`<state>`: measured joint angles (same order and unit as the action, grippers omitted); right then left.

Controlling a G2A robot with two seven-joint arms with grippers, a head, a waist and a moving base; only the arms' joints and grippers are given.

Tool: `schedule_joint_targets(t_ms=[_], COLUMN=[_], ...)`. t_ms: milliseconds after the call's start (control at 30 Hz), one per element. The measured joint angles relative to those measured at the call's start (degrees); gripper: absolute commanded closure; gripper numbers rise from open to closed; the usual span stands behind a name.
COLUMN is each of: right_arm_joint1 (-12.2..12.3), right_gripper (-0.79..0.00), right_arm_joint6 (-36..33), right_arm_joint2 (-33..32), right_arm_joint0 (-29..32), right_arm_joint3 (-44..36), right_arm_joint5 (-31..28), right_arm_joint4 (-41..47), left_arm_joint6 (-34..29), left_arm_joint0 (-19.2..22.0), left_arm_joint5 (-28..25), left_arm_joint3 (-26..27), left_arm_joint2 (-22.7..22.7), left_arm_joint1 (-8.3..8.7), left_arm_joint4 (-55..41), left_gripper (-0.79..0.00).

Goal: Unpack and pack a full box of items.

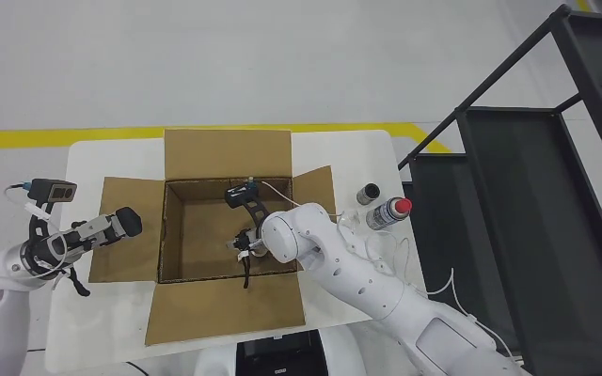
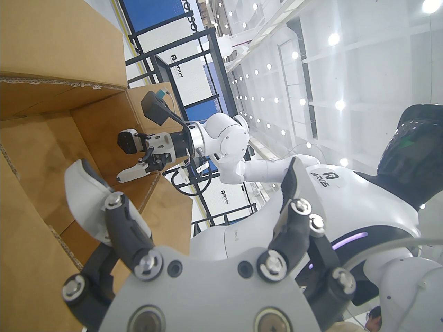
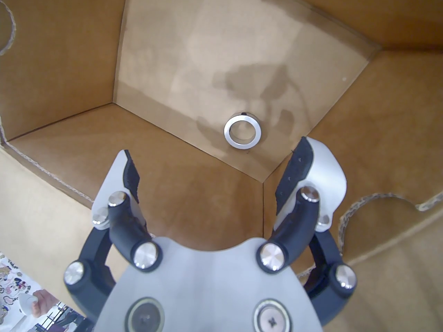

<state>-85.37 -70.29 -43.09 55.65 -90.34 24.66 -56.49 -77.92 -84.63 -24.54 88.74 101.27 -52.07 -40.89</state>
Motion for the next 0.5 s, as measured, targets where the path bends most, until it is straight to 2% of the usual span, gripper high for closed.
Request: schedule_joint_targets(t_ms=[333, 500], right_arm_joint1=[-0.11, -1.31], right_gripper=[-0.785, -0.785], right_arm_joint6=[1.29, 3.84], right_arm_joint2=[-0.35, 1.42], right_arm_joint0=[0.47, -1.35], right_arm_joint3=[0.43, 2.12], right_arm_joint5=[-0.89, 0.13], right_arm_joint4=[1.42, 3.06], left_arm_joint6=[0.00, 0.00], left_arm_joint0=[0.00, 0.00], left_arm_joint5=[0.00, 0.00], left_arm_joint3=[0.00, 0.00], left_arm_joint2=[0.00, 0.00], left_arm_joint1=[0.00, 0.00], left_arm_joint4=[0.00, 0.00], left_gripper=[-0.785, -0.785])
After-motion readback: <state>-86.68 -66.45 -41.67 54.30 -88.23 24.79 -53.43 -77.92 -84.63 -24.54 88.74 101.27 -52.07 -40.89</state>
